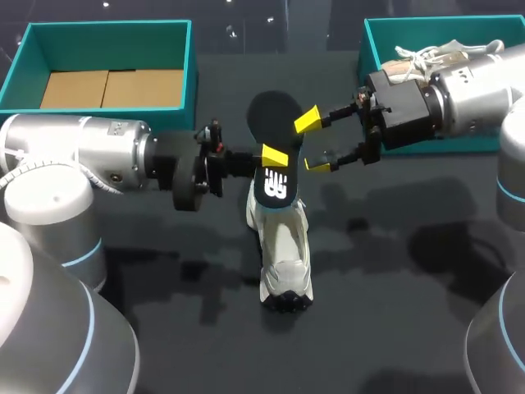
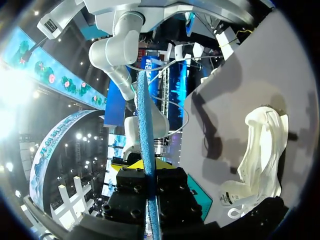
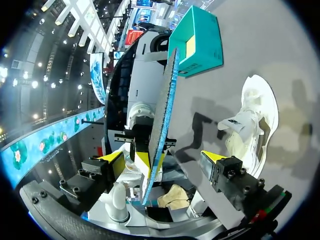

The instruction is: Take the shoe out of the shoebox, open the shoe tongue, remove and reinsert the insole, then place the shoe into the shoebox

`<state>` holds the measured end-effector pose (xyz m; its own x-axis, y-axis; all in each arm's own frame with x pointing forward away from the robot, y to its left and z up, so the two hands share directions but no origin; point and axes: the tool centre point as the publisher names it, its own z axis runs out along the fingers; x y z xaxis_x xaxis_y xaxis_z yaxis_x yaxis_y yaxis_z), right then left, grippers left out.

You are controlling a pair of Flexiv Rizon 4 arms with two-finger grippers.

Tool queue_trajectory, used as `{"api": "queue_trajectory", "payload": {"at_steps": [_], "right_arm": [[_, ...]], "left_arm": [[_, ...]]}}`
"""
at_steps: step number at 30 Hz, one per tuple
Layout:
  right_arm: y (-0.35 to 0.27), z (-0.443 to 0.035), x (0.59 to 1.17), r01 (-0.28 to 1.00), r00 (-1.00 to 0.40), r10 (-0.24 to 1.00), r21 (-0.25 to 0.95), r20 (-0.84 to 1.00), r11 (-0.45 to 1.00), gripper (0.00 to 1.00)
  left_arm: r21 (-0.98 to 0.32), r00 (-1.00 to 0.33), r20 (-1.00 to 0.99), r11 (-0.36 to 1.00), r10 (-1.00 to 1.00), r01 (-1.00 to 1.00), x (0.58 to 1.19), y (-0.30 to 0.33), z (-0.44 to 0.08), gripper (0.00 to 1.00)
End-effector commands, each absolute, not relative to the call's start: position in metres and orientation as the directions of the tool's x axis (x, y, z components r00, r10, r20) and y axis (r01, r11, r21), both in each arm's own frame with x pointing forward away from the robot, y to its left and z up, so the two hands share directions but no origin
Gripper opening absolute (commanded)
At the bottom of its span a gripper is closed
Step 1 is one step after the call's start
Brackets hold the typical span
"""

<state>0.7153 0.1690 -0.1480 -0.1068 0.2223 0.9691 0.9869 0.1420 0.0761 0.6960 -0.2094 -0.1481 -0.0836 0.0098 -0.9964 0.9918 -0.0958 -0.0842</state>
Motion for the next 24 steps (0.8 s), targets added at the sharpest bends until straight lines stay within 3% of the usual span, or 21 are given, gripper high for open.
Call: {"api": "queue_trajectory", "payload": {"at_steps": [1, 10, 19, 24], "right_arm": [[0.176, -0.151, 0.717, 0.987, -0.099, 0.224, 0.068, 0.969, 0.143, 1.00], [0.180, -0.151, 0.718, 0.989, -0.091, 0.204, 0.064, 0.975, 0.135, 0.93], [0.185, -0.154, 0.723, 0.990, -0.106, 0.159, 0.088, 0.982, 0.114, 0.61], [0.190, -0.157, 0.730, 0.989, -0.112, 0.132, 0.098, 0.985, 0.109, 0.64]], "left_arm": [[-0.071, -0.070, -0.997, -0.097, 0.013, 0.993, 0.704, -0.220, -0.151, 0.00], [-0.034, -0.032, -0.999, -0.081, 0.022, 0.996, 0.707, -0.225, -0.157, 0.00], [-0.030, -0.029, -0.999, -0.063, 0.017, 0.998, 0.704, -0.225, -0.160, 0.00], [-0.028, -0.027, -1.000, -0.056, 0.016, 0.998, 0.702, -0.226, -0.162, 0.00]]}}
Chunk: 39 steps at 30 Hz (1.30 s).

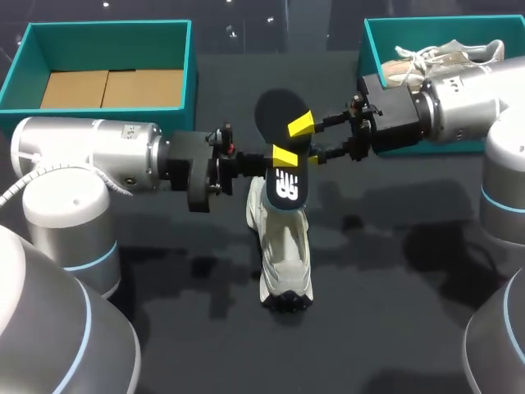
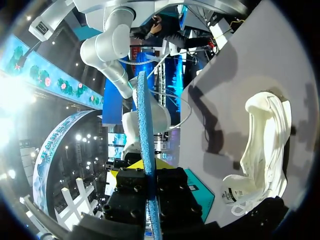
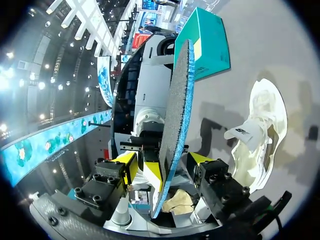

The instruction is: Take the shoe out of the shoebox, open the shoe tongue, remove and reinsert the insole, then place the shoe into the shoebox

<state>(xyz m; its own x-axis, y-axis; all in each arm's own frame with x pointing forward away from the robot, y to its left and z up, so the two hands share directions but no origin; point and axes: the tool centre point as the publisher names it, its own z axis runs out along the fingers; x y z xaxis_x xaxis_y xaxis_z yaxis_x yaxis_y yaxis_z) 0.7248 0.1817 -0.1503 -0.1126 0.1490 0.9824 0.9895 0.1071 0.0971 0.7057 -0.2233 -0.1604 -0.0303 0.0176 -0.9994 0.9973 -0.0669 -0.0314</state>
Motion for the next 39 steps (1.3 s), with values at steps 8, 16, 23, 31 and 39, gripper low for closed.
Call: {"api": "queue_trajectory", "payload": {"at_steps": [8, 16, 23, 31, 39], "right_arm": [[0.1951, -0.1587, 0.7318, 0.990, -0.111, 0.106, 0.100, 0.988, 0.104, 0.47], [0.1975, -0.1591, 0.7316, 0.989, -0.114, 0.094, 0.105, 0.989, 0.100, 0.37], [0.1975, -0.1584, 0.7305, 0.990, -0.117, 0.088, 0.109, 0.989, 0.094, 0.30], [0.1985, -0.1577, 0.7296, 0.989, -0.124, 0.080, 0.116, 0.989, 0.096, 0.00], [0.2008, -0.1578, 0.7297, 0.987, -0.127, 0.073, 0.119, 0.989, 0.104, 0.00]], "left_arm": [[-0.015, -0.015, -1.000, -0.032, 0.003, 0.999, 0.7039, -0.2308, -0.1632, 0.00], [-0.010, -0.011, -1.000, -0.025, -0.004, 1.000, 0.7025, -0.2330, -0.1634, 0.00], [-0.003, -0.003, -1.000, -0.009, -0.010, 1.000, 0.7023, -0.2322, -0.1638, 0.00], [0.000, 0.000, -1.000, 0.001, -0.009, 1.000, 0.7017, -0.2310, -0.1669, 0.00], [-0.008, -0.008, -1.000, 0.016, -0.010, 1.000, 0.7011, -0.2288, -0.1700, 0.26]]}}
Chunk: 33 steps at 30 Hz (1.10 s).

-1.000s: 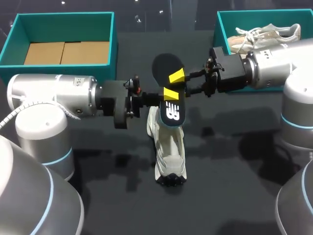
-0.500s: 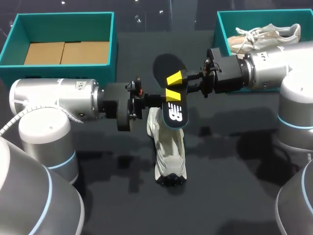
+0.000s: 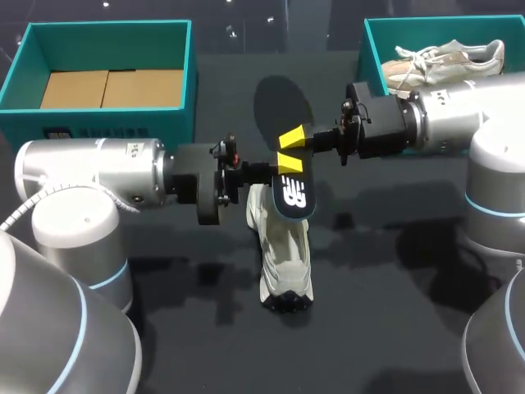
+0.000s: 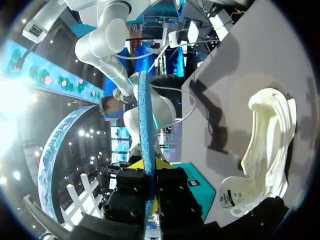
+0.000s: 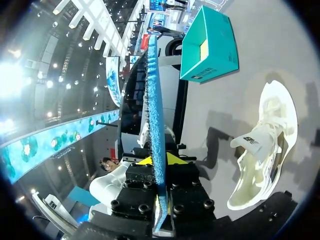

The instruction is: Take the shoe out of the shoebox, open the shoe tongue, remove and reinsert the insole, then place the shoe into the shoebox

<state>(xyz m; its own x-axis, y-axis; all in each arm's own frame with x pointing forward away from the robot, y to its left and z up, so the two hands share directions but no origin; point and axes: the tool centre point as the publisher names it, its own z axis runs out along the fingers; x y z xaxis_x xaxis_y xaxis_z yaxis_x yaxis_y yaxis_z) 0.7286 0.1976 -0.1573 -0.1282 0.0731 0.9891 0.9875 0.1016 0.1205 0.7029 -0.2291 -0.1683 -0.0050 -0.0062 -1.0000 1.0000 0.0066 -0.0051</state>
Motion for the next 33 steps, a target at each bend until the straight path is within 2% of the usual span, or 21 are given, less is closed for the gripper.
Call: {"api": "queue_trajectory", "payload": {"at_steps": [1, 2, 11, 26, 33], "right_arm": [[0.201, -0.158, 0.730, 0.987, -0.127, 0.072, 0.119, 0.989, 0.105, 0.00], [0.201, -0.158, 0.730, 0.988, -0.125, 0.071, 0.118, 0.990, 0.105, 0.00], [0.199, -0.165, 0.723, 0.988, -0.119, 0.062, 0.112, 0.991, 0.103, 0.00], [0.205, -0.176, 0.714, 0.989, -0.113, 0.052, 0.107, 0.992, 0.106, 0.00], [0.207, -0.178, 0.713, 0.989, -0.113, 0.042, 0.108, 0.993, 0.101, 0.00]], "left_arm": [[-0.013, -0.013, -1.000, 0.016, -0.013, 1.000, 0.701, -0.227, -0.169, 0.47], [-0.017, -0.016, -1.000, 0.016, -0.016, 1.000, 0.699, -0.225, -0.167, 1.00], [-0.074, -0.074, -0.997, 0.019, -0.023, 0.997, 0.700, -0.181, -0.149, 1.00], [-0.153, -0.158, -0.978, 0.048, 0.134, 0.987, 0.722, -0.113, -0.126, 1.00], [-0.127, -0.131, -0.973, 0.029, 0.189, 0.991, 0.724, -0.106, -0.122, 1.00]]}}
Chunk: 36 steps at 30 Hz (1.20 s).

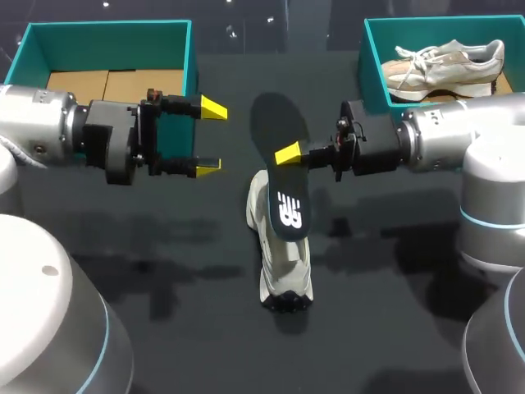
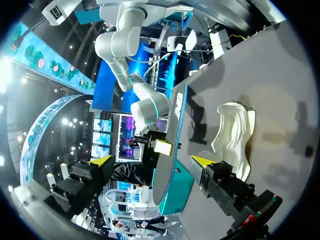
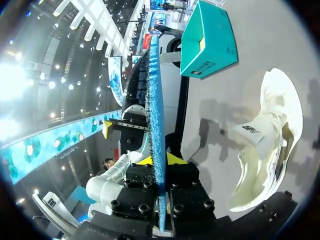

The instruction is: Take the shoe out of the shoebox, open the shoe tongue, remove and reinsert the insole, then place the shoe into the shoebox

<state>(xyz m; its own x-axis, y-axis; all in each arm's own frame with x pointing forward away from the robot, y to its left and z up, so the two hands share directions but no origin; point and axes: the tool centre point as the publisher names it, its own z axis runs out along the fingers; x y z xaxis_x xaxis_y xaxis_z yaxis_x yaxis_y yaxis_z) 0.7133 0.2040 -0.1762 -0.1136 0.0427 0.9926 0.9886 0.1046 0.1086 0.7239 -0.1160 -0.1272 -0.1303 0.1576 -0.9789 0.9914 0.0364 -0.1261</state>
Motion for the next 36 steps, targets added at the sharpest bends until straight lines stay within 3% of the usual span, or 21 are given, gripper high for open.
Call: {"api": "queue_trajectory", "payload": {"at_steps": [1, 20, 26, 36], "right_arm": [[0.207, -0.178, 0.713, 0.989, -0.113, 0.042, 0.108, 0.993, 0.101, 0.00], [0.208, -0.180, 0.712, 0.989, -0.109, 0.038, 0.105, 0.993, 0.102, 0.00], [0.210, -0.187, 0.710, 0.992, -0.091, 0.027, 0.088, 0.996, 0.093, 0.00], [0.217, -0.198, 0.714, 0.997, -0.046, 0.035, 0.044, 0.998, 0.061, 0.00]], "left_arm": [[-0.127, -0.131, -0.973, 0.029, 0.189, 0.991, 0.724, -0.106, -0.122, 1.00], [-0.148, -0.156, -0.958, 0.054, 0.242, 0.988, 0.740, -0.097, -0.116, 1.00], [-0.172, -0.187, -0.919, 0.074, 0.348, 0.982, 0.751, -0.095, -0.114, 1.00], [-0.104, -0.152, -0.821, 0.117, 0.550, 0.988, 0.772, -0.091, -0.104, 1.00]]}}
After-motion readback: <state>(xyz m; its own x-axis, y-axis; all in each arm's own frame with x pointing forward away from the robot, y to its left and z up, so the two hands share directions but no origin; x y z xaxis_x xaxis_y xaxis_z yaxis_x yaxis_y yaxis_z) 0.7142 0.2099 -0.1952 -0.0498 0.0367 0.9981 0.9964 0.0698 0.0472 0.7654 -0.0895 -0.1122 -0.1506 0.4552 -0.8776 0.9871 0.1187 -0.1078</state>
